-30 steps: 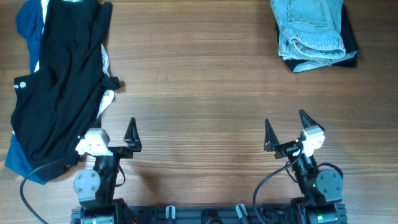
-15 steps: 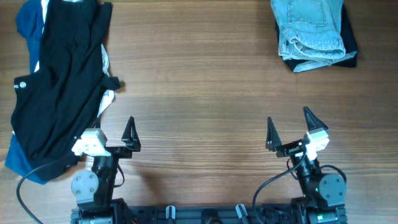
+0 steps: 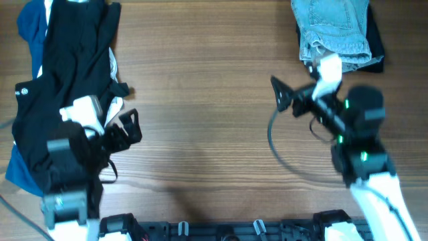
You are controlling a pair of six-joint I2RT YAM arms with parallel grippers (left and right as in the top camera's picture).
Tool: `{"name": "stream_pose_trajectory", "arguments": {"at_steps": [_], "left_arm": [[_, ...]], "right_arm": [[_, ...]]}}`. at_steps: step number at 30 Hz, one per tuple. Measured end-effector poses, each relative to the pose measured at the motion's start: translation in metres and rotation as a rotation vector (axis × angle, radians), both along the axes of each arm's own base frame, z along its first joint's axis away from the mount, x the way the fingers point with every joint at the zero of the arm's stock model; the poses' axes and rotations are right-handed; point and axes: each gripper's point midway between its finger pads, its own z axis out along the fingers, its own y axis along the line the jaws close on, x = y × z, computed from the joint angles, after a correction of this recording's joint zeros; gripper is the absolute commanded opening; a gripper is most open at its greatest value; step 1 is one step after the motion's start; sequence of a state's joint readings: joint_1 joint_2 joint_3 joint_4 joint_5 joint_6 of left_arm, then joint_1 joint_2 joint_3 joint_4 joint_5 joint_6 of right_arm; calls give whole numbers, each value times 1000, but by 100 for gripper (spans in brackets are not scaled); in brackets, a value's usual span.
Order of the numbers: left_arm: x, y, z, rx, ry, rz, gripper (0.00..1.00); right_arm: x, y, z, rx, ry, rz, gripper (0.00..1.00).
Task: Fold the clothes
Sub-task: 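Grasp the black shirt from the left pile with the left gripper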
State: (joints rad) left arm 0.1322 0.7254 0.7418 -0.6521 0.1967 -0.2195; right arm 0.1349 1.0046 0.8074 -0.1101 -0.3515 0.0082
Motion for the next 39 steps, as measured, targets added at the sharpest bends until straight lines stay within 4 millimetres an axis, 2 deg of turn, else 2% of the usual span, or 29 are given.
{"name": "stream_pose_trajectory", "arguments": {"at_steps": [2,6,9,12,19,22,23,25,27,29,31,33,35,37,39], "left_arm": [[10,1,4,-17,117,-1,100],[29,3,-1,-37,263,-2,100],[44,5,-24,-47,341,-2,100],[49,6,-51,-60,435,-2,100],[53,9,-76,-60,515,7,100],[60,23,-75,-29,490,53,100],[72,35,-69,-23,432,83,100],[80,59,-63,-16,382,146,100],[84,71,-67,0,376,154,98],[86,72,-83,11,423,130,96],[86,76,-115,22,516,125,90],[81,81,-145,36,609,135,89],[80,85,-165,53,661,145,89],[80,91,-177,74,685,160,89],[83,99,-178,110,677,184,88]], "right_arm": [[22,7,-5,-8,96,23,100],[44,14,-18,-14,178,49,100],[49,19,-34,-51,194,98,100],[54,22,-35,-44,182,108,100],[61,24,-32,17,193,88,96],[84,27,-54,17,199,90,94],[92,29,-68,20,221,89,94],[96,29,-89,24,274,84,94],[97,29,-99,26,299,81,94],[98,29,-98,29,297,80,94],[97,29,-99,31,302,79,94],[96,29,-102,30,317,78,94],[94,29,-104,29,330,78,93],[92,29,-107,28,345,77,93],[90,29,-110,27,359,77,92]]}}
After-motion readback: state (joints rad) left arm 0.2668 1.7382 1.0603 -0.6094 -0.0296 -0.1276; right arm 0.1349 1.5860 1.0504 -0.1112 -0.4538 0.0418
